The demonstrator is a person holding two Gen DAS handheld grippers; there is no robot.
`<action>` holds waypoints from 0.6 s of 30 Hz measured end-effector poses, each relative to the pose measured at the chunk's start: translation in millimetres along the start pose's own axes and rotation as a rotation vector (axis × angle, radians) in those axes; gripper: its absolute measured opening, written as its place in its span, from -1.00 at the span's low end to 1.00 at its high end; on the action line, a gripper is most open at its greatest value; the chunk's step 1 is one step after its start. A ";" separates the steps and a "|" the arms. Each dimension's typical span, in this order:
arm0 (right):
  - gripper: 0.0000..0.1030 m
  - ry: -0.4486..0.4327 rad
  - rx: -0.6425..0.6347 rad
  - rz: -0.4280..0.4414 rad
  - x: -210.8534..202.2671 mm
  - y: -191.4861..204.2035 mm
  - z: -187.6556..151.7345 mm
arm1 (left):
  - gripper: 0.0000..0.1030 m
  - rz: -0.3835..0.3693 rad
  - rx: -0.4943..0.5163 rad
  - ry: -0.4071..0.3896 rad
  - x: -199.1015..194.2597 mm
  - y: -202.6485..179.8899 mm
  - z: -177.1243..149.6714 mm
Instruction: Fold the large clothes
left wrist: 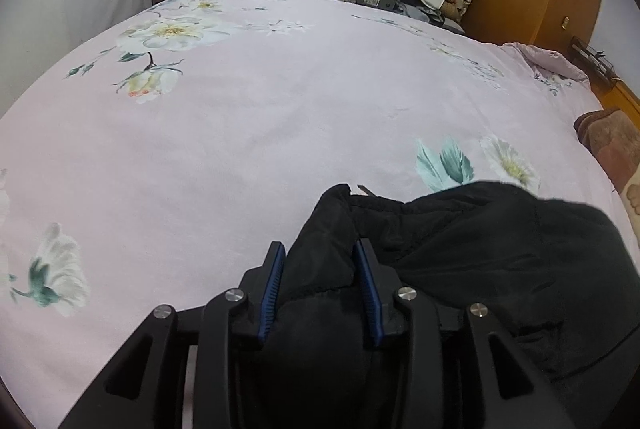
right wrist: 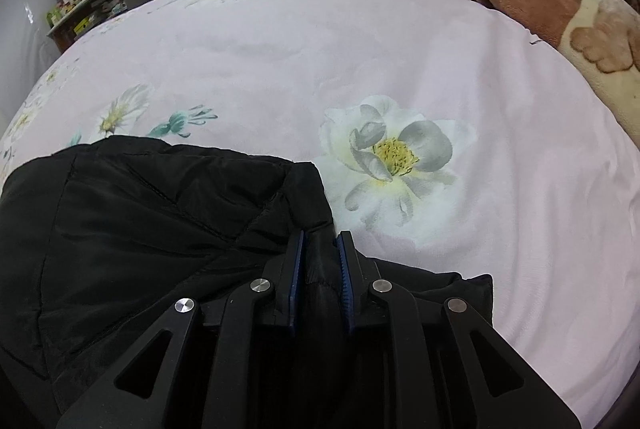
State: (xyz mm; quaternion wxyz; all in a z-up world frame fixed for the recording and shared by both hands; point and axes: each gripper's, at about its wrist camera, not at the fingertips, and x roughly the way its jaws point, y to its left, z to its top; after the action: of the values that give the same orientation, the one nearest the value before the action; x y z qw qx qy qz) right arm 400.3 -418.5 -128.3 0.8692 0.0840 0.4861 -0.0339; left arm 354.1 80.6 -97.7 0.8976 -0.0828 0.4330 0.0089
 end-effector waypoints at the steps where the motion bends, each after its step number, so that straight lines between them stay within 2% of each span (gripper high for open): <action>1: -0.59 -0.001 0.016 0.001 -7.6 -2.6 1.8 | -0.23 -0.008 -0.008 0.009 -6.2 2.7 4.2; 3: -0.47 -0.030 0.038 0.007 -29.5 -6.9 4.8 | -0.18 -0.021 -0.024 0.016 -19.5 8.6 11.8; 5: -0.19 -0.085 0.054 0.007 -56.7 -10.3 6.7 | -0.18 -0.026 -0.028 -0.011 -39.3 14.7 21.1; 9: -0.15 -0.213 0.055 0.034 -116.6 -4.1 9.3 | -0.18 0.001 -0.030 -0.112 -83.1 15.2 33.7; 11: -0.13 -0.246 0.033 0.081 -134.2 12.1 5.6 | -0.11 -0.040 -0.032 -0.155 -101.3 1.9 35.3; 13: -0.13 -0.247 -0.031 0.142 -137.6 43.3 -4.2 | -0.06 -0.116 0.005 -0.155 -106.0 -25.5 30.3; 15: -0.13 -0.225 -0.076 0.192 -127.4 68.2 -12.9 | -0.06 -0.181 0.088 -0.138 -101.0 -63.3 17.7; 18: -0.13 -0.176 -0.144 0.209 -96.2 99.7 -22.0 | -0.05 -0.227 0.188 -0.087 -73.4 -107.4 0.7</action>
State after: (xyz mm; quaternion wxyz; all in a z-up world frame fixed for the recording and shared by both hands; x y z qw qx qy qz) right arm 345.4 -318.7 -46.5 0.9111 0.0681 0.3978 0.0843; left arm 318.2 -21.1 -25.0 0.9145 -0.0462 0.3804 -0.1297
